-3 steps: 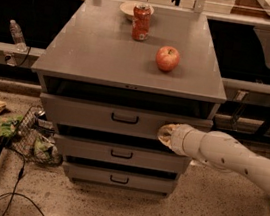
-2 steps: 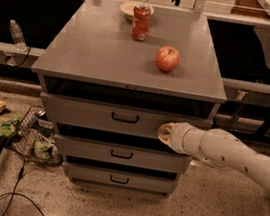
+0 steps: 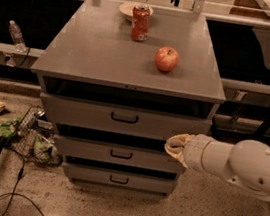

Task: Close top drawer

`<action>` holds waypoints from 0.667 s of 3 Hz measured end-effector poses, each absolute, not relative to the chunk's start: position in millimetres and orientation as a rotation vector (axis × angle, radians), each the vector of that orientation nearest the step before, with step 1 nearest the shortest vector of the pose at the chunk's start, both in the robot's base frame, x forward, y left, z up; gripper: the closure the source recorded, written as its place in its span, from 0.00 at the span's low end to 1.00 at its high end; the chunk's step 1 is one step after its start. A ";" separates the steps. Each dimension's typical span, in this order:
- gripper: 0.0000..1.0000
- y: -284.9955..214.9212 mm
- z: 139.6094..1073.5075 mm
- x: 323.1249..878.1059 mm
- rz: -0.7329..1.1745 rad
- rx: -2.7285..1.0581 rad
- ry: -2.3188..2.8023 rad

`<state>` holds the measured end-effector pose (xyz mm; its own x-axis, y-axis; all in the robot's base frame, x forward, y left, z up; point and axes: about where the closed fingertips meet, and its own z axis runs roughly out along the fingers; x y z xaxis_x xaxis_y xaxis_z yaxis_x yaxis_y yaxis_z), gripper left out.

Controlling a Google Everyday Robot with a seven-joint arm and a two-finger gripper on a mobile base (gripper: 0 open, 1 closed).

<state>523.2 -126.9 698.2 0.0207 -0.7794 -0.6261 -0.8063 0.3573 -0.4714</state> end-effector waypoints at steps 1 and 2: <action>1.00 -115.7 738.4 492.6 0.190 -1.279 1.739; 0.85 -123.5 759.3 478.1 0.246 -1.148 1.753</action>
Offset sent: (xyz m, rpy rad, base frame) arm -0.0285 0.0097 0.0369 0.1481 0.0329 -0.0203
